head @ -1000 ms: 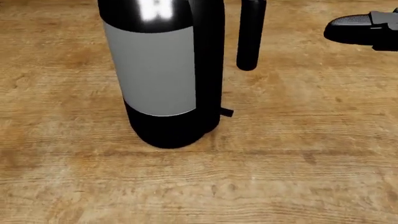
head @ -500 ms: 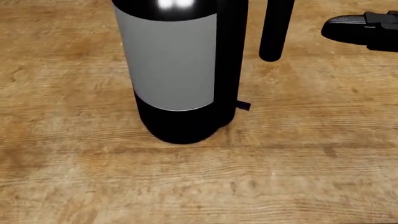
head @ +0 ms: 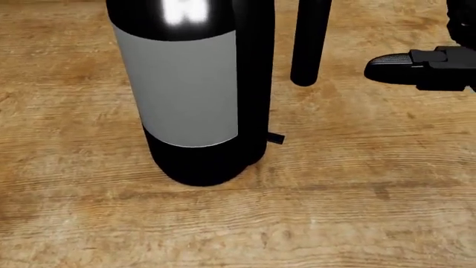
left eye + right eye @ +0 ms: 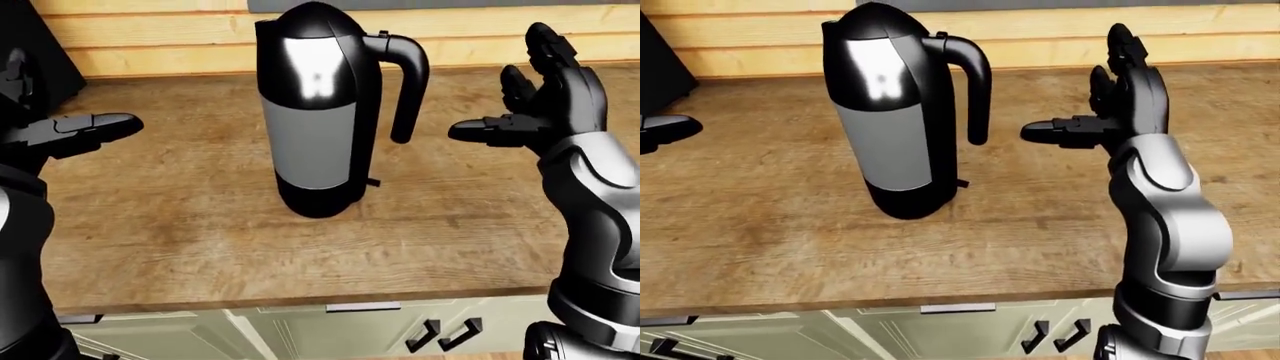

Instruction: Press down the lever to turn on the electric kettle.

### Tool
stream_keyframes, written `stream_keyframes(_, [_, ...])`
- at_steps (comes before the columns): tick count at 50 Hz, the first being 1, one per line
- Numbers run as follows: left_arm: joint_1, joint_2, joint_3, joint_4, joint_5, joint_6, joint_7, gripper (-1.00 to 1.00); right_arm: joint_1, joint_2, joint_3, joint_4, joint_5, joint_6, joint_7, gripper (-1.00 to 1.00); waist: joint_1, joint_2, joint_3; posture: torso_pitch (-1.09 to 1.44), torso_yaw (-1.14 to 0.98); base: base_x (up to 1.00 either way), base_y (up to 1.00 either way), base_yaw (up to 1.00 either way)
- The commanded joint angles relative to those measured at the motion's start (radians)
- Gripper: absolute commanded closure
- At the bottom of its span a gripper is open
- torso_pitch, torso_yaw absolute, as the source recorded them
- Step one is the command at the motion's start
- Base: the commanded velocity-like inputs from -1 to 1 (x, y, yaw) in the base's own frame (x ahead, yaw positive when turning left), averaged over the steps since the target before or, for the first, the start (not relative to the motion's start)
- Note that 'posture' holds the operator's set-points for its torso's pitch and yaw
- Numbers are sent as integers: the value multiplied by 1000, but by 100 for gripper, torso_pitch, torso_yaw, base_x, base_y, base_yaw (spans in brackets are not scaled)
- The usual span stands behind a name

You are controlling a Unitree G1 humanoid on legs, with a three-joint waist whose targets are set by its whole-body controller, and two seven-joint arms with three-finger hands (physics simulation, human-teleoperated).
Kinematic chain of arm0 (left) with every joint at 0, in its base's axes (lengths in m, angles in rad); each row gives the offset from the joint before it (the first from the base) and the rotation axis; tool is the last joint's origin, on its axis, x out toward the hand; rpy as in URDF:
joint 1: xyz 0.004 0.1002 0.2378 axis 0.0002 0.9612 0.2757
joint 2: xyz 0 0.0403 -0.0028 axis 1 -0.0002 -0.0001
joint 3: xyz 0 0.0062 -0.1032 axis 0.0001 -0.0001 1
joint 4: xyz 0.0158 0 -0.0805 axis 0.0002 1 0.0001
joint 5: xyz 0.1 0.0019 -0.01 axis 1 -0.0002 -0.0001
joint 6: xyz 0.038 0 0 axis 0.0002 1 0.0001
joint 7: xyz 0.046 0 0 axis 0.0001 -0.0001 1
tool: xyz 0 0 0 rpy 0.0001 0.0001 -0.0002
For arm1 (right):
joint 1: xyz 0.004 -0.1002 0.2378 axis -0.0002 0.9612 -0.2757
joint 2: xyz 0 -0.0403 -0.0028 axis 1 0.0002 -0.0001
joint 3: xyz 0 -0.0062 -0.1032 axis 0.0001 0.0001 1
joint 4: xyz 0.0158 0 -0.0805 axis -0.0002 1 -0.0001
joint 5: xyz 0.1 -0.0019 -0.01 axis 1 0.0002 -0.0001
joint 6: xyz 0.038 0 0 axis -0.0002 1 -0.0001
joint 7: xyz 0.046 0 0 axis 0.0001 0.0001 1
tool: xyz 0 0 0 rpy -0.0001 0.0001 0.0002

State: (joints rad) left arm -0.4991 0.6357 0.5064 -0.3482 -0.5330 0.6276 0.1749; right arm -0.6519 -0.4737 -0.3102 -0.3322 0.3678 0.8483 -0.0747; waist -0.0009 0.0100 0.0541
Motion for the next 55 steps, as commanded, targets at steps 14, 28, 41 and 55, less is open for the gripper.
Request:
stream_keyframes(14, [-27,24,15,-26,-6,-25,3,-100,-7,17,0,-31,-46,-38,37,-100,-2,3,-23,0,0,0,0,0])
stream_keyframes(28, [-25,25,17,-25,-6,-25,2,-100,27,57,25,-37,-115,-61,60,-100,-1,5,-24,0,0,0,0,0])
stream_keyframes(41, [-25,24,16,-25,-8,-24,2,-100,35,95,44,-28,-157,-79,75,-100,-1,8,-27,0,0,0,0,0])
stream_keyframes(55, [-24,25,17,-24,-9,-26,2,-100,45,130,67,-28,-184,-88,83,-100,-2,10,-29,0,0,0,0,0])
